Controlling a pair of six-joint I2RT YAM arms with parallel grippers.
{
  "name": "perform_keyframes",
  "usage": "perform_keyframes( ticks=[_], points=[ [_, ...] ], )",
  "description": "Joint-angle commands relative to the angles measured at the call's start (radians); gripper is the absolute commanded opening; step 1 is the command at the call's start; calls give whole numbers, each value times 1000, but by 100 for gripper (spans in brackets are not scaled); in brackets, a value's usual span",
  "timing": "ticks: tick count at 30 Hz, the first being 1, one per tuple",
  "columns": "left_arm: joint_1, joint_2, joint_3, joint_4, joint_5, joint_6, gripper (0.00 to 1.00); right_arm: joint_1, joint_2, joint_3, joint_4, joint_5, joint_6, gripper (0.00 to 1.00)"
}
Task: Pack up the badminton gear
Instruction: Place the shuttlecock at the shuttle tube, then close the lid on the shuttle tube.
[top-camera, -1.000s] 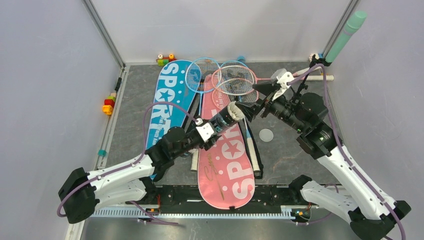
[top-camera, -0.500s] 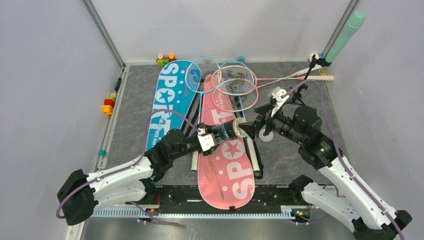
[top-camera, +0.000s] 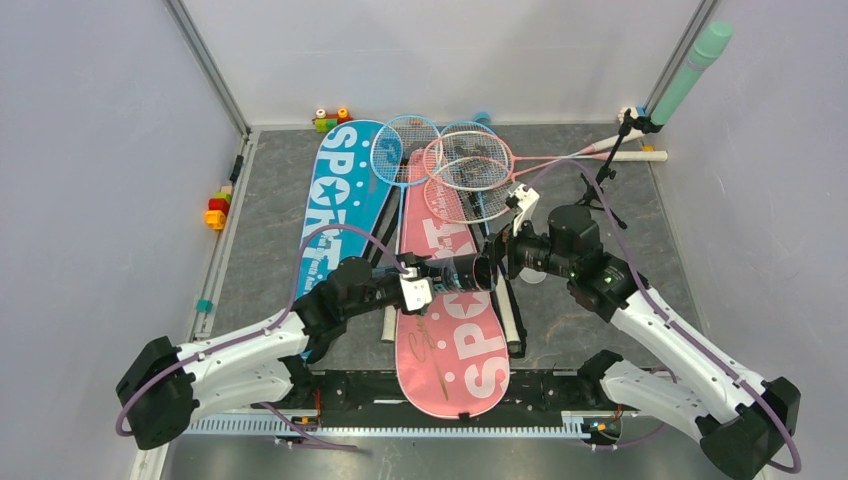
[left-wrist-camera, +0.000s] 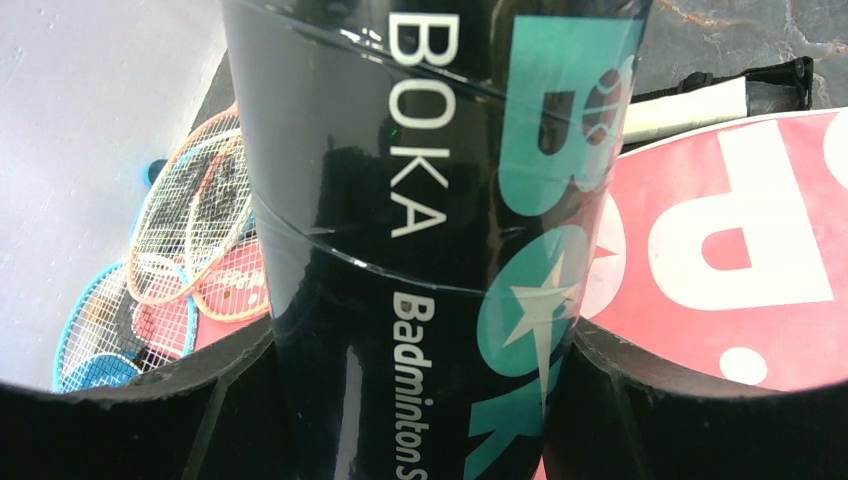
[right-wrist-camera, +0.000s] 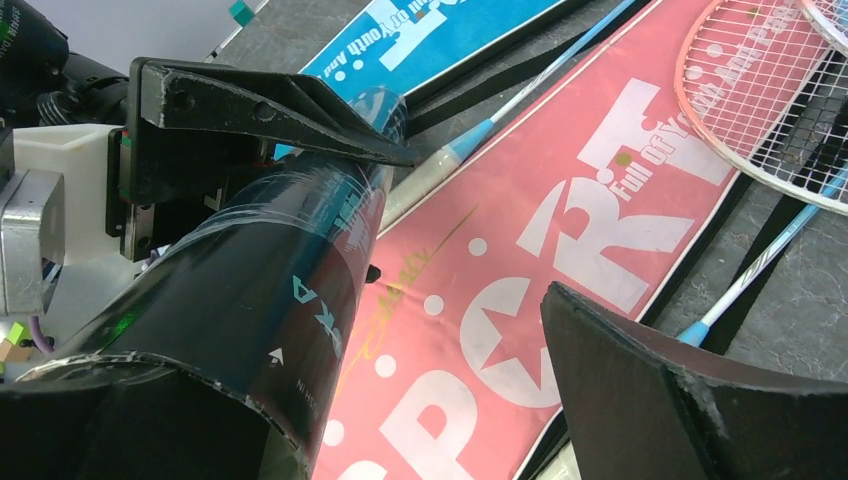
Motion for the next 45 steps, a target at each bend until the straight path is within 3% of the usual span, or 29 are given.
perform_keyframes(
  ticks=[1,16,21,26,33,37,41,45],
  points=[
    [-15,3,-13,53,91,-61,2,31,46,-52,5,84,9,98],
    [-13,20,-49,220,-173,-188,2,32,-182,221,-205,177,-95,98],
    [-14,-2,-60,255,-239,-222,2,31,-220,283,-274,303,-105,98],
    [-13,-59,-73,328,-490,-331,2,31,-254,175,-278,611,-16,98],
    [-12,-133,-118,428,-860,-422,2,30,-144,-54,-250,875,89,98],
    [-12,-162,-160,489,-897,-446,3,24,-13,-78,-227,958,117,98],
    [-11,-197,-194,501,-871,-484,3,-42,126,-58,-222,917,88,92],
    [-11,-231,-205,488,-834,-510,4,-178,222,-85,-159,727,51,78]
  ],
)
